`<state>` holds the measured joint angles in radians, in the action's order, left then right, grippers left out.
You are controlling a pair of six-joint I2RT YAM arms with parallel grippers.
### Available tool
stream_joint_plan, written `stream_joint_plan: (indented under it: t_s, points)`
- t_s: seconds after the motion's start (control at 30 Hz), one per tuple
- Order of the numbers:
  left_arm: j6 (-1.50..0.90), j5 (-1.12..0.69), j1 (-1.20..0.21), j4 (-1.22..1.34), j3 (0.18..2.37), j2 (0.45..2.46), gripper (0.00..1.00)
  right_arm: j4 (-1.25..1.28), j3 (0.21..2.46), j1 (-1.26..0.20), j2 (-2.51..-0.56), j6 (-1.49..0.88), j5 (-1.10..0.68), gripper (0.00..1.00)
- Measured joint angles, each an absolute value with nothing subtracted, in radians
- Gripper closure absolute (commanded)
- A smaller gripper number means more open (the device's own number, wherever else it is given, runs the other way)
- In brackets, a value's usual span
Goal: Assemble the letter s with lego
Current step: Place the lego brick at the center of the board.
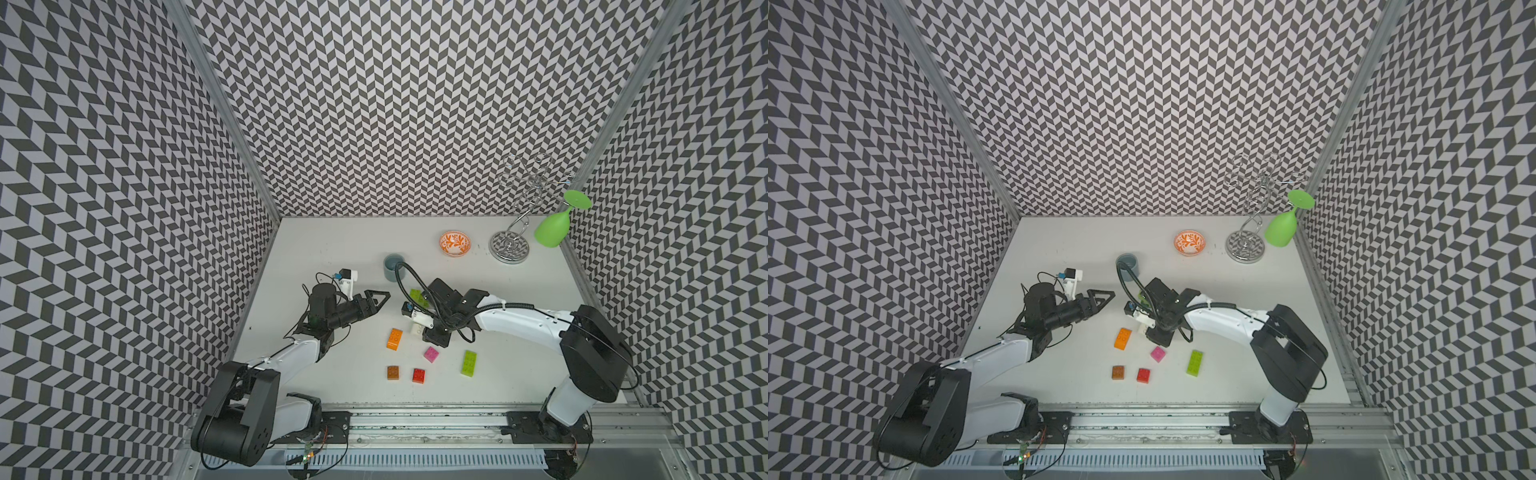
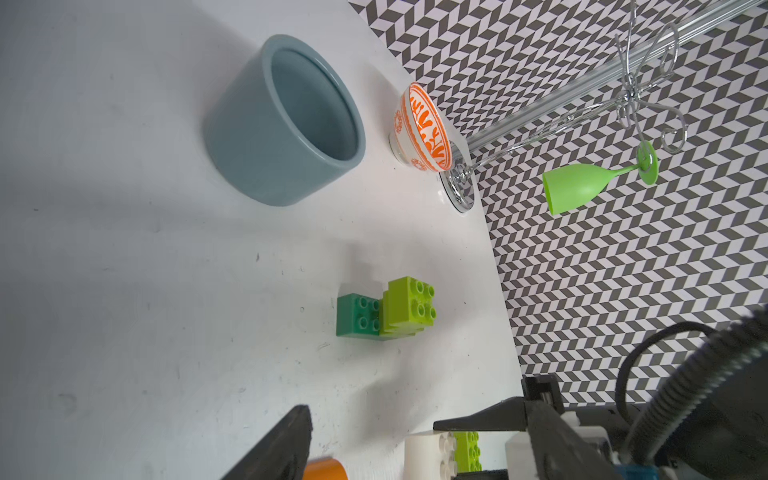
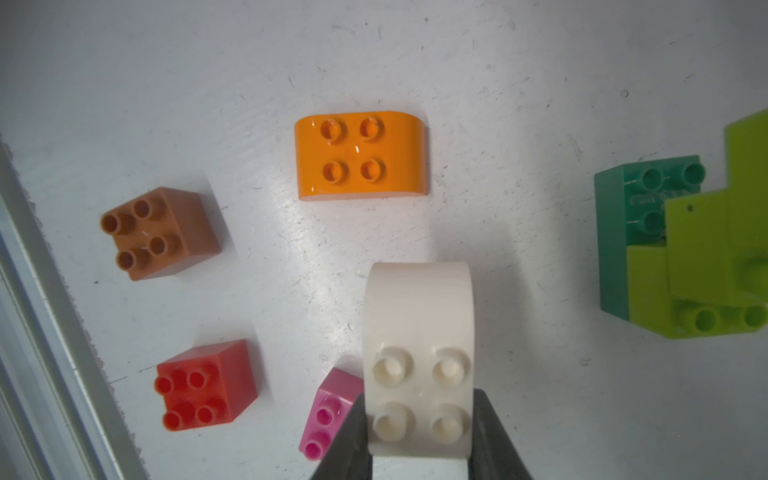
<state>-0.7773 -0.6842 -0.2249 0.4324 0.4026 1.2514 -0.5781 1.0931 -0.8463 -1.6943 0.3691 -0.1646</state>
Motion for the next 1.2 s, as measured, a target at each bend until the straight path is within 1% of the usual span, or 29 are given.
stream_joint_plan:
  t_s: [0.17,0.27,0.3,0.37,0.4,0.5,0.57,0.8,0.9,1.2]
  points:
    - [-0.763,-0.681,-0.221,0.387,0.403,1.252,0.16,-0.529,1.093,-0.847,-1.749,0.353,-0.166,0.89]
    - [-0.756,-0.679,-0.220,0.375,0.403,1.252,0.16,-0.515,1.093,-0.850,-1.786,0.348,-0.166,0.84]
    - [-0.755,-0.678,-0.220,0.372,0.403,1.252,0.16,-0.514,1.093,-0.850,-1.795,0.347,-0.166,0.82]
    - [-0.752,-0.677,-0.220,0.366,0.403,1.252,0.16,-0.507,1.087,-0.851,-1.800,0.346,-0.165,0.74]
    - [-0.750,-0.676,-0.220,0.363,0.403,1.252,0.16,-0.502,1.081,-0.852,-1.798,0.345,-0.165,0.68]
    - [-0.747,-0.674,-0.220,0.352,0.403,1.252,0.15,-0.475,1.052,-0.855,-1.782,0.336,-0.159,0.58]
    - [-0.744,-0.673,-0.220,0.344,0.403,1.251,0.15,-0.457,1.017,-0.856,-1.748,0.329,-0.152,0.54]
    - [-0.734,-0.673,-0.220,0.327,0.405,1.250,0.14,-0.295,0.831,-0.855,-1.523,0.293,-0.121,0.50]
    - [-0.733,-0.673,-0.220,0.326,0.406,1.250,0.15,-0.218,0.764,-0.855,-1.459,0.281,-0.118,0.50]
    - [-0.730,-0.673,-0.220,0.327,0.408,1.250,0.15,-0.094,0.686,-0.854,-1.456,0.268,-0.095,0.50]
